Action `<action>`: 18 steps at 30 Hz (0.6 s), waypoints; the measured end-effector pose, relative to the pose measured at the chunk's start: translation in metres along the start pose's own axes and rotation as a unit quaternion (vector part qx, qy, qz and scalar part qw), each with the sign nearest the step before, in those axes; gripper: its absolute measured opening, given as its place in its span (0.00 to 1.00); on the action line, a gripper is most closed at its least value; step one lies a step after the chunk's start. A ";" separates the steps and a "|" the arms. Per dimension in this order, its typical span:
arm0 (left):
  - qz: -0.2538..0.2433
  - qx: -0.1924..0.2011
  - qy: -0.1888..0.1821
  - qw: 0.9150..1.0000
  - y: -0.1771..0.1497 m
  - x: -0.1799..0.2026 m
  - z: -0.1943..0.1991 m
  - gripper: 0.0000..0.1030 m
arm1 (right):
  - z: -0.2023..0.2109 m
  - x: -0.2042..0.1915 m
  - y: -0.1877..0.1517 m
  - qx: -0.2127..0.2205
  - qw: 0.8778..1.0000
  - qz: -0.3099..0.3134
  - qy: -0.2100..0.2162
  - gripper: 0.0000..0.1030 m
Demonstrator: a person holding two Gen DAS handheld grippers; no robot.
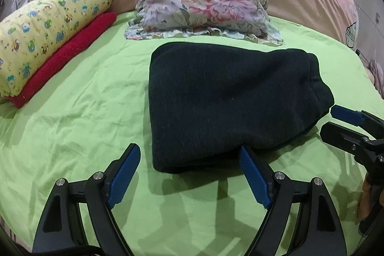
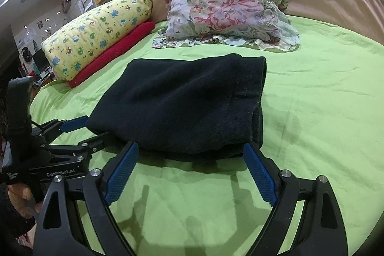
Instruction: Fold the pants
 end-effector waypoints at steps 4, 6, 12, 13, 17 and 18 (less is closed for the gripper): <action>0.000 -0.002 0.001 1.000 0.003 0.000 -0.001 0.82 | -0.001 0.002 0.000 -0.003 1.000 -0.004 -0.001 0.86; 0.006 -0.002 -0.002 1.000 0.006 -0.001 0.000 0.82 | 0.001 0.001 0.002 -0.001 1.000 -0.002 -0.001 0.86; 0.005 -0.006 -0.010 1.000 0.007 0.003 0.002 0.82 | 0.005 0.003 0.004 0.003 1.000 -0.004 -0.004 0.86; 0.006 -0.004 -0.008 1.000 0.007 0.003 0.003 0.82 | 0.006 0.003 0.004 0.003 1.000 -0.004 -0.004 0.86; 0.003 -0.003 -0.011 1.000 0.011 0.006 0.004 0.82 | 0.006 0.005 0.006 0.004 1.000 -0.003 -0.006 0.86; 0.001 -0.001 -0.013 1.000 0.012 0.008 0.004 0.82 | 0.006 0.006 0.007 0.004 1.000 -0.004 -0.006 0.86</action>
Point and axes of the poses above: each gripper's, at about its wrist camera, not at the fingertips, and z roughly against the way its jaws point, x to its right, y to its top, the point moved 9 cm from there along -z, roughly the way its jaws point, and after that the axes turned 14 degrees about x, right-handed, at the moved point
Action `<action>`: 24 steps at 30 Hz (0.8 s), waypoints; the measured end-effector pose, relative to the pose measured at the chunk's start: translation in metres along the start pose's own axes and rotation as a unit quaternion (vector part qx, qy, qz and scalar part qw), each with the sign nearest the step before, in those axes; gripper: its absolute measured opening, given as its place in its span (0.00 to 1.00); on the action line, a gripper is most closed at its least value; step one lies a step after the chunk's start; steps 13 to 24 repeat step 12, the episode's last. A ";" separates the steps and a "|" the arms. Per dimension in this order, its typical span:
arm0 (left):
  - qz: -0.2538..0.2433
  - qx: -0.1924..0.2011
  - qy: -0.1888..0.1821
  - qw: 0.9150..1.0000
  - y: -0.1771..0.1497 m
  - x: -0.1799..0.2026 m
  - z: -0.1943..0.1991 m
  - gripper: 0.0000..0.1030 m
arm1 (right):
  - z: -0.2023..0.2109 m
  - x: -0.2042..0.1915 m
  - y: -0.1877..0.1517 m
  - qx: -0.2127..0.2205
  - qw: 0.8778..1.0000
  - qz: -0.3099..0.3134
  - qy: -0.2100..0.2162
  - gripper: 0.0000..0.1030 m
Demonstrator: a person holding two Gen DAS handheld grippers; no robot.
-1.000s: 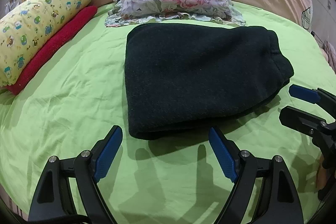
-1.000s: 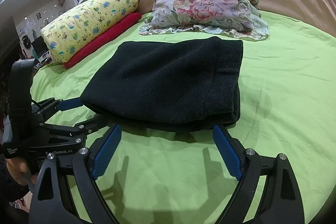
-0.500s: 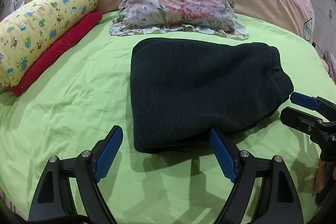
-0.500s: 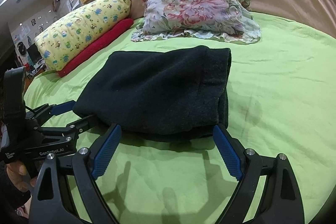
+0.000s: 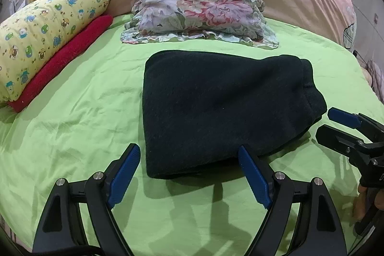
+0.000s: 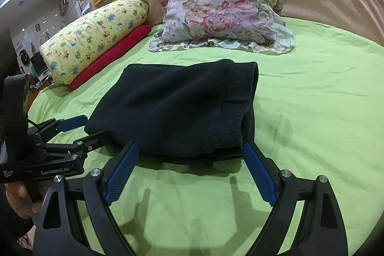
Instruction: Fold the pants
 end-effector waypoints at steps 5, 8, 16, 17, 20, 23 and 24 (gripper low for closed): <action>-0.003 -0.001 -0.001 1.000 0.003 0.002 -0.001 0.82 | -0.002 0.003 0.002 -0.001 1.000 -0.001 -0.002 0.86; -0.004 -0.006 0.002 1.000 0.003 0.001 -0.002 0.82 | -0.003 0.005 0.001 -0.005 1.000 -0.001 -0.006 0.86; 0.002 -0.016 0.004 1.000 0.002 0.000 -0.005 0.82 | -0.003 0.008 0.000 -0.008 1.000 -0.004 -0.009 0.86; 0.002 -0.016 0.004 1.000 0.002 0.000 -0.005 0.82 | -0.003 0.008 0.000 -0.008 1.000 -0.004 -0.009 0.86; 0.002 -0.016 0.004 1.000 0.002 0.000 -0.005 0.82 | -0.003 0.008 0.000 -0.008 1.000 -0.004 -0.009 0.86; 0.002 -0.016 0.004 1.000 0.002 0.000 -0.005 0.82 | -0.003 0.008 0.000 -0.008 1.000 -0.004 -0.009 0.86; 0.002 -0.016 0.004 1.000 0.002 0.000 -0.005 0.82 | -0.003 0.008 0.000 -0.008 1.000 -0.004 -0.009 0.86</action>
Point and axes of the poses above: each gripper's, at about its wrist camera, not at the fingertips, and z roughly against the way its jaws point, x to its right, y to its top, the point moved 9 cm from there along -z, roughly the way its jaws point, and after that the axes turned 14 degrees about x, right-handed, at the moved point
